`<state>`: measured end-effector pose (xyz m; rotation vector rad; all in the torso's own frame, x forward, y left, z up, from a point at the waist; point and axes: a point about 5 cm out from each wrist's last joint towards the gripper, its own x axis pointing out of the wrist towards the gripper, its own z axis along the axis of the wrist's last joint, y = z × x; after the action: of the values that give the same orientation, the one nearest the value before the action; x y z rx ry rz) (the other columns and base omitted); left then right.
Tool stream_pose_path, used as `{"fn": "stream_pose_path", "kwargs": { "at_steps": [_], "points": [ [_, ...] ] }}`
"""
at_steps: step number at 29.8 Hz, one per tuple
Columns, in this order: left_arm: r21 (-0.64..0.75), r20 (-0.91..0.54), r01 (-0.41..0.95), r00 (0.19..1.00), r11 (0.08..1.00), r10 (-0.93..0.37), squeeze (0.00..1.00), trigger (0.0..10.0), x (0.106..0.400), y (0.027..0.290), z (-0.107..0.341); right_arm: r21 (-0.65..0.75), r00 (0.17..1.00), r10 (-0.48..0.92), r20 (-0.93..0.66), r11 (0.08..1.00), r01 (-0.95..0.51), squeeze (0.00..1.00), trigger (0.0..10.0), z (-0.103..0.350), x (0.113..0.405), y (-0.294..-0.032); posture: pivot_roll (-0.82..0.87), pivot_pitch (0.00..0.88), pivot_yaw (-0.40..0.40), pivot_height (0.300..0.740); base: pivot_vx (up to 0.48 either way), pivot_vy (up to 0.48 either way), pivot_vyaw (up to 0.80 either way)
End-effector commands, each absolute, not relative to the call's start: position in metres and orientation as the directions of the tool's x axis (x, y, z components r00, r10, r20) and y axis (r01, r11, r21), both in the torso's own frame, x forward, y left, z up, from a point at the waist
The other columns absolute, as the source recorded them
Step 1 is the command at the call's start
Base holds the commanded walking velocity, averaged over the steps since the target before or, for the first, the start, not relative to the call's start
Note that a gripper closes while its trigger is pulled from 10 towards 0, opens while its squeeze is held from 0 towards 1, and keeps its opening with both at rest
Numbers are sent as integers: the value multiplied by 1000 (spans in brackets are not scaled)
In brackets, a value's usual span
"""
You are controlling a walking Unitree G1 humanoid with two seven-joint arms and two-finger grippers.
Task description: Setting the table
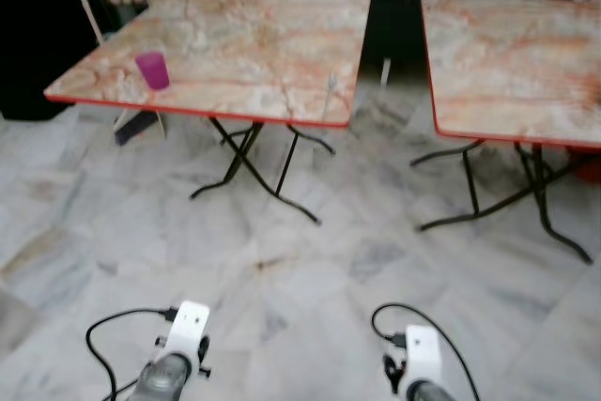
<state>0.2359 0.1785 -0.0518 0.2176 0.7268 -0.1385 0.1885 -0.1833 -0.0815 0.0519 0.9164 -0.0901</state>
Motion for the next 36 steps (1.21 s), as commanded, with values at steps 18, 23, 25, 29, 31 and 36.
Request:
{"fn": "stream_pose_path", "kwargs": {
  "at_steps": [18,23,25,29,31,36],
  "points": [
    [163,-687,165,727,973,-8,0,10000,235,186,-53,48,645,-28,-763,994,100,0,10000,-76,200,-173,-15,119,26,740,160,0,-389],
    [165,-687,165,726,972,-7,0,10000,235,187,-52,51,652,-16,-758,995,83,0,10000,-76,200,-172,-16,120,30,740,406,0,0],
    [166,-688,165,726,972,-6,0,10000,235,187,-52,54,654,-13,-756,995,82,0,10000,-76,200,-172,-17,121,31,740,409,0,0],
    [167,-690,164,724,972,-3,0,10000,235,186,-53,59,660,6,-751,997,58,0,10000,-76,198,-172,-21,125,27,740,419,0,464],
    [168,-692,163,722,972,-1,0,10000,235,187,-53,69,662,5,-750,995,71,0,10000,-77,197,-173,-21,125,27,740,428,0,341],
    [169,-704,152,710,974,11,0,10000,232,188,-55,93,662,15,-749,992,83,0,10000,-77,197,-174,-27,127,26,740,426,0,0]
  ]
}}
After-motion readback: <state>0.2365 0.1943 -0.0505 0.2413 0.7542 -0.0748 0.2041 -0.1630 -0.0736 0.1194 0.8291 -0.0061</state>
